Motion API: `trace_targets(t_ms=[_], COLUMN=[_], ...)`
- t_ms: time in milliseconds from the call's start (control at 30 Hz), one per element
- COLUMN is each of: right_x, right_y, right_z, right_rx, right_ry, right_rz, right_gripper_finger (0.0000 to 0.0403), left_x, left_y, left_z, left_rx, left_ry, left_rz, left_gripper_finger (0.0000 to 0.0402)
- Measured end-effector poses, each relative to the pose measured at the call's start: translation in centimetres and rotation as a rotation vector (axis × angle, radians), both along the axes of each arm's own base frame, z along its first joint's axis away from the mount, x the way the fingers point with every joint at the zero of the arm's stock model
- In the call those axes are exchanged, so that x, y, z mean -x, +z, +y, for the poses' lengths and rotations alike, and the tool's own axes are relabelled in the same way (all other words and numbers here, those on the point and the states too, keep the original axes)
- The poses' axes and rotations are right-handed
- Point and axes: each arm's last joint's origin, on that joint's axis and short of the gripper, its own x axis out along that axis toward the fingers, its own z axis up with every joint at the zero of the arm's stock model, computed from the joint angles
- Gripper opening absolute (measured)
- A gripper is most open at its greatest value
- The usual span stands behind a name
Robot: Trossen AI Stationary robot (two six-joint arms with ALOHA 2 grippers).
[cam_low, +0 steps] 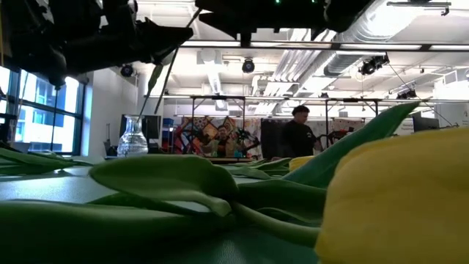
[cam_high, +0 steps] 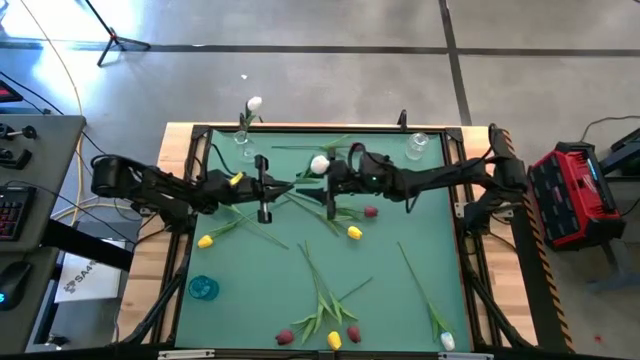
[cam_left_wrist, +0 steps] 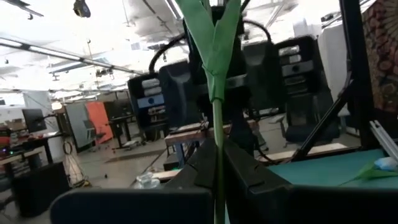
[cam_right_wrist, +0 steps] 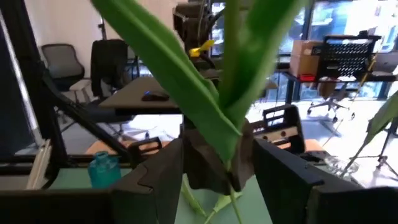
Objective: Sort flowers into vase by color
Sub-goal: Put the white flower into the left transparent vase
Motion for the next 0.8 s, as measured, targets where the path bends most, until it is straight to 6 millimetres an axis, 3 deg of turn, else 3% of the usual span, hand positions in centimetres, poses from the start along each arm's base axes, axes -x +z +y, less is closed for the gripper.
trace_targets(t_ms=[200, 533, 800], right_x=[-0.2, -0.1, -0.8], right_y=[0.3, 0.1, 1.0], right_z=[0.1, -0.5, -1.1], right_rx=[-0.021, -0.052, -0.053], right_ry=[-0.015, -0.036, -0.053], right_rz=[-0.004, 0.012, 0.176], right_gripper_finger=[0.0153, 0.0012, 0.0011], left_x=[0.0, -0.2, -1.1], left_y=[-0.1, -0.6, -1.4], left_z=[0.0, 0.0, 0.3], left_rx=[0.004, 0.067, 0.177], left_ry=[0.007, -0.002, 0.018], left_rz=[0.010, 0.053, 0.192], left_gripper_finger=[0.0000, 0.0004, 0.0057])
